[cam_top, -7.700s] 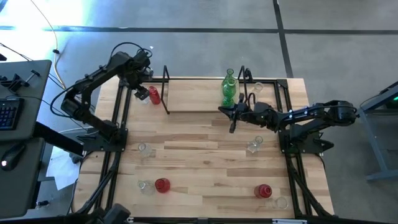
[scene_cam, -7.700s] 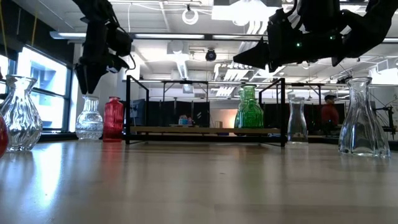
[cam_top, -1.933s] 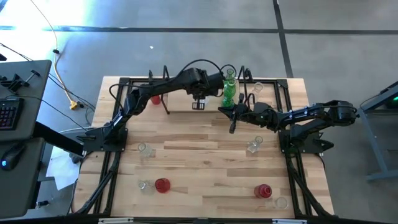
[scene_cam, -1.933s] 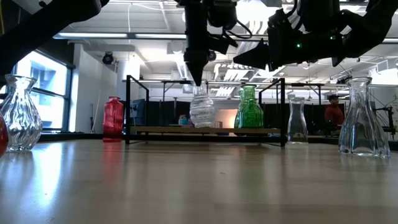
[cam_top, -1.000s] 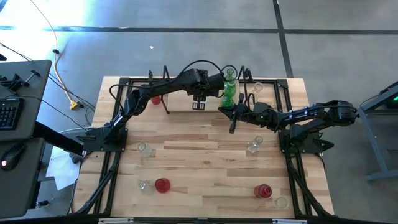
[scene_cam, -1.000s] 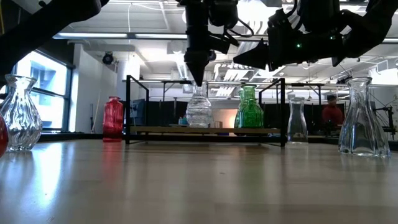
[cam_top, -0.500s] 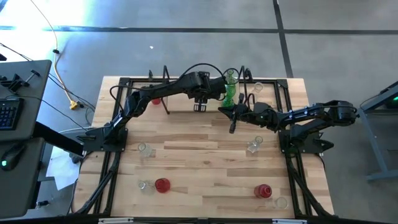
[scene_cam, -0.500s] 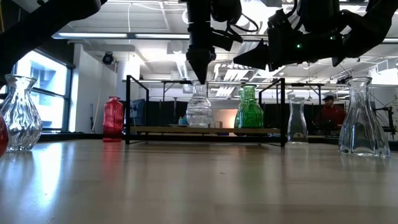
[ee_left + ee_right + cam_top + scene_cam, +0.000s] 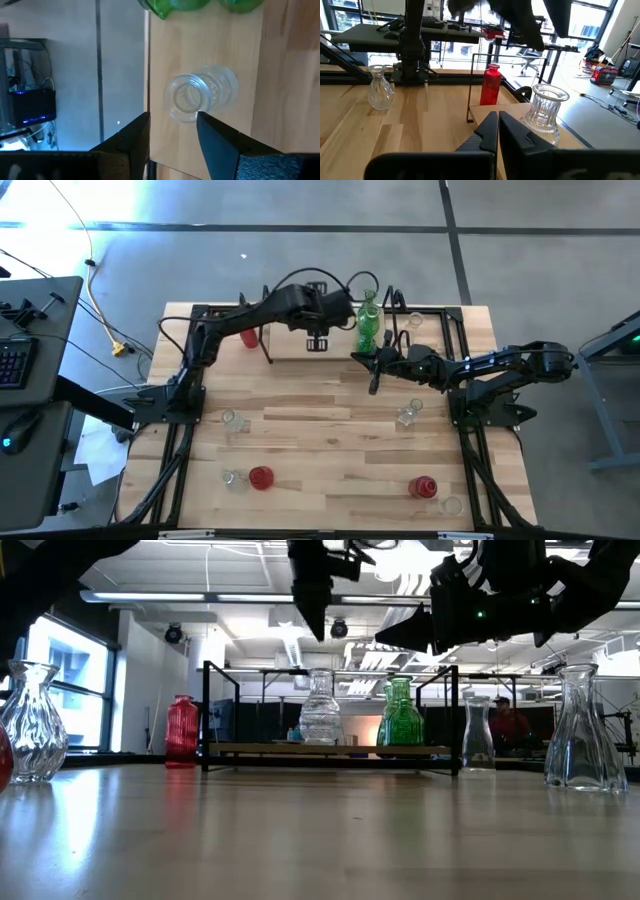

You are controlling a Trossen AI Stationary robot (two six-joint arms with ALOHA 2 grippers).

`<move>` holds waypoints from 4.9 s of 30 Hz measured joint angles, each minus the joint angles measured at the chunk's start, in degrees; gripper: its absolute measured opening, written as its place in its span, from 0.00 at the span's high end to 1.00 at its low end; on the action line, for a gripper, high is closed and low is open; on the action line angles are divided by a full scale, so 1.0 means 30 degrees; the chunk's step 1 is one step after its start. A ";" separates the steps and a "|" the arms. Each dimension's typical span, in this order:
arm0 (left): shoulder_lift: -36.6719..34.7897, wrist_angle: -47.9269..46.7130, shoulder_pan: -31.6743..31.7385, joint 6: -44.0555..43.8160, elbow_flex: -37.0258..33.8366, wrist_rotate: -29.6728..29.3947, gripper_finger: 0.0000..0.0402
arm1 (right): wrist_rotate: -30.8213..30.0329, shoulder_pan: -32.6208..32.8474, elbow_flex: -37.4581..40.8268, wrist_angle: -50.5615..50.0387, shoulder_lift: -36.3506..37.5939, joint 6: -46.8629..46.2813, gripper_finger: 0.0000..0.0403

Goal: Sort vases onto shelf
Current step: Put the top left transparent vase on the shelf

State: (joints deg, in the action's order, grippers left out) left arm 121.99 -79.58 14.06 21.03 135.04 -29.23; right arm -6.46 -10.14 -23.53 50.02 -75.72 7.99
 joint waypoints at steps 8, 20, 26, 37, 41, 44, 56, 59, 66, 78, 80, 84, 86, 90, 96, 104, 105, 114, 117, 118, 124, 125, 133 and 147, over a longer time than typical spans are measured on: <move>-0.2479 -0.1099 -0.0042 -0.3248 -0.0007 0.2606 0.77 | 0.0000 0.0002 0.0000 0.0000 0.0000 -0.0058 1.00; -0.7080 0.5899 -0.1137 -0.5524 -0.9082 0.4707 0.99 | 0.0000 0.0017 0.0000 -0.0387 0.0000 -0.0204 1.00; -0.9987 1.3955 -0.1183 -0.8280 -1.6981 0.6745 1.00 | -0.0055 0.0413 0.0000 -0.0580 0.0109 -0.0067 1.00; -0.8086 1.6627 0.0220 -1.1989 -2.0677 0.3698 1.00 | -0.2587 0.2052 -0.0001 -0.3130 0.3221 0.0460 1.00; -0.6714 1.7048 0.1007 -1.2000 -2.0677 0.3883 1.00 | -0.4617 0.2942 -0.0007 -0.4720 0.4765 0.0510 1.00; -0.5975 1.7820 0.1478 -1.1974 -2.0673 0.3968 1.00 | -0.5756 0.3432 -0.0007 -0.5692 0.5687 0.0506 1.00; -0.5197 2.0025 0.2324 -1.1533 -2.0640 0.4585 1.00 | -0.6688 0.3936 -0.0007 -0.6531 0.6244 0.0863 1.00; -0.5655 1.9418 0.2229 -1.1218 -2.0533 0.5331 1.00 | -0.6686 0.3936 -0.0007 -0.6632 0.6244 0.0860 1.00; -0.5940 2.0268 0.2018 -1.0553 -2.0493 0.8780 1.00 | -0.6681 0.3936 -0.0007 -0.6884 0.6244 0.0852 1.00; -0.5128 2.3009 0.3322 -1.0430 -2.0516 0.8605 1.00 | -0.6674 0.3929 -0.0007 -0.6774 0.6242 0.0832 1.00; -0.5128 2.3353 0.3493 -1.0429 -2.0516 0.8814 1.00 | -0.6674 0.3929 -0.0007 -0.6761 0.6237 0.0838 1.00; -0.5128 2.3745 0.3719 -1.0429 -2.0516 0.8875 1.00 | -0.6667 0.3929 -0.0007 -0.6782 0.6237 0.0845 1.00; -0.5128 2.3958 0.3802 -1.0318 -2.0516 0.8886 1.00 | -0.6666 0.3929 0.0000 -0.6768 0.6237 0.0845 1.00; -0.5128 2.4612 0.3942 -1.0252 -2.0516 0.8972 1.00 | -0.6666 0.3929 0.0000 -0.6754 0.6237 0.0845 1.00; -0.5442 2.4527 0.3627 -0.9452 -2.0516 0.9557 1.00 | -0.6666 0.3929 0.0000 -0.6747 0.6237 0.0845 1.00; -0.5077 2.4391 0.3217 -0.9165 -2.0531 0.9055 1.00 | -0.6666 0.3929 0.0000 -0.6732 0.6237 0.0845 1.00; -0.5082 2.4494 0.3254 -0.9088 -2.0531 0.8814 1.00 | -0.6666 0.3929 0.0000 -0.6732 0.6237 0.0845 1.00; -0.5114 2.5344 0.3730 -0.8916 -2.0524 0.8984 1.00 | -0.6659 0.3929 0.0007 -0.6411 0.6237 0.0845 1.00; -0.5114 2.5677 0.3733 -0.8781 -2.0524 0.9019 1.00 | -0.6659 0.3929 0.0007 -0.6404 0.6237 0.0845 1.00; -0.5114 2.5666 0.3783 -0.8775 -2.0524 0.9045 1.00 | -0.6659 0.3929 0.0007 -0.6401 0.6237 0.0845 1.00; -0.5114 2.5843 0.3847 -0.8605 -2.0524 0.9056 1.00 | -0.6659 0.3929 0.0007 -0.6353 0.6237 0.0845 1.00; -0.5114 2.6013 0.3898 -0.8600 -2.0524 0.9056 1.00 | -0.6659 0.3929 0.0007 -0.6343 0.6237 0.0845 1.00; -0.5352 2.2122 0.3820 -0.7873 -1.8757 0.8968 1.00 | -0.6659 0.3929 0.0007 -0.6309 0.6231 0.0847 1.00; -0.4639 1.7662 0.3375 -0.7908 -1.7194 0.7714 1.00 | -0.6653 0.3929 0.0007 -0.6312 0.6229 0.0860 1.00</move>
State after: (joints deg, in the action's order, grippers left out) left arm 108.08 -26.59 24.19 -2.70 83.46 -6.09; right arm -26.42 1.65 -23.51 31.08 -57.04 10.57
